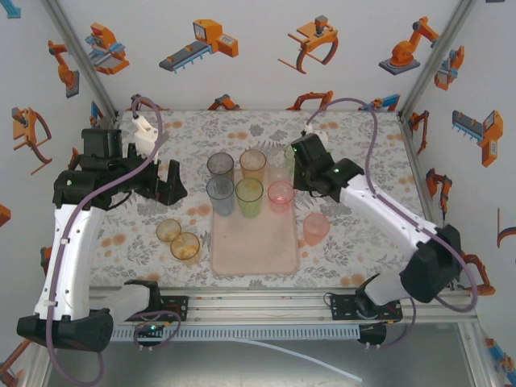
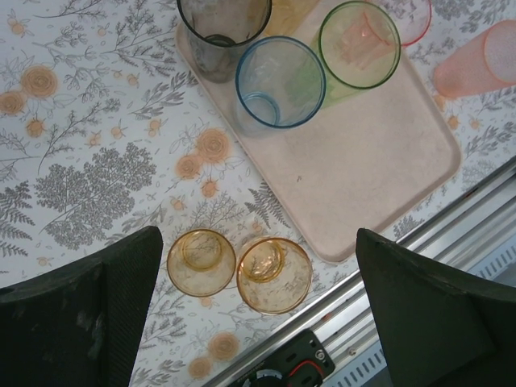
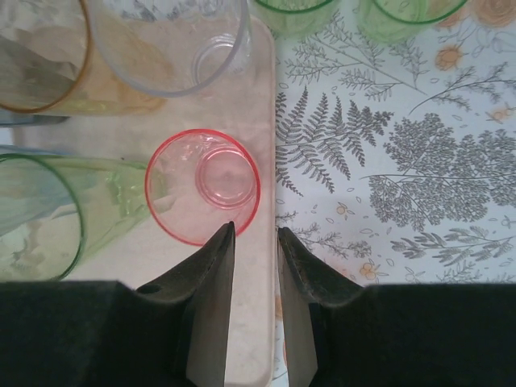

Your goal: Place the glasses into the tray

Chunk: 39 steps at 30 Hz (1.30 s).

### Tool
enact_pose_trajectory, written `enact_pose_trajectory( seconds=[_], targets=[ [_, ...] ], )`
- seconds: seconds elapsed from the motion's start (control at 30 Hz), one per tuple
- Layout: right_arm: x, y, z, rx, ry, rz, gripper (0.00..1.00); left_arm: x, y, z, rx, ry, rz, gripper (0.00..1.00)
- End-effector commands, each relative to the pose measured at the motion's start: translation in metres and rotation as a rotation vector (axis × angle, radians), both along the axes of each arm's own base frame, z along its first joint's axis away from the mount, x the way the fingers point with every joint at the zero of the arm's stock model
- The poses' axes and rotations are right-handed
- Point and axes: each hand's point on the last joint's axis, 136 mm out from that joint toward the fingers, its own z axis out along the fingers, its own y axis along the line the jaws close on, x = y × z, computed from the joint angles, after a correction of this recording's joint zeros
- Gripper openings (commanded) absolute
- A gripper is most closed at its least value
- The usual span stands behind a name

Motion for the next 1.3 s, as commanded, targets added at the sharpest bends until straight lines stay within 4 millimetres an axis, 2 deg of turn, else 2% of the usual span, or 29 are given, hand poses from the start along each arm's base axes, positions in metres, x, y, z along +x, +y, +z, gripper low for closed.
enact_pose_trajectory(
  seconds=[0.0, 0.2, 0.37, 0.5, 0.63, 0.73, 0.9, 1.03, 1.27],
  targets=[
    [-0.026, -0.027, 0.024, 0.013, -0.02, -0.061, 0.3, -0.015, 0.003, 0.005, 0.045, -0.019, -0.041, 0.97],
    [-0.072, -0.065, 0.032, 0.031, -0.001, -0.11, 0.3, -0.036, 0.004, -0.003, 0.075, 0.011, -0.095, 0.97],
    [-0.103, -0.081, 0.014, 0.043, 0.06, -0.118, 0.3, -0.04, 0.005, -0.016, 0.086, 0.057, -0.092, 0.97],
    [-0.118, -0.089, -0.002, 0.07, 0.083, -0.135, 0.3, -0.044, 0.008, -0.028, 0.102, 0.082, -0.083, 0.97],
    [-0.122, -0.094, -0.003, 0.063, 0.083, -0.138, 0.31, -0.048, 0.009, -0.036, 0.105, 0.094, -0.09, 0.97],
    [-0.115, -0.092, 0.004, 0.041, 0.07, -0.131, 0.33, -0.05, 0.008, -0.037, 0.105, 0.094, -0.098, 0.97],
    [-0.091, -0.08, 0.025, 0.001, 0.059, -0.114, 0.35, -0.052, 0.006, -0.023, 0.085, 0.054, -0.103, 0.97],
    [-0.059, -0.074, 0.038, -0.035, 0.061, -0.104, 0.35, -0.053, 0.006, -0.011, 0.081, 0.026, -0.097, 0.97],
    [0.015, -0.066, 0.054, 0.013, 0.073, -0.044, 0.35, -0.061, 0.003, 0.0, 0.041, 0.005, -0.1, 0.97]
  ],
)
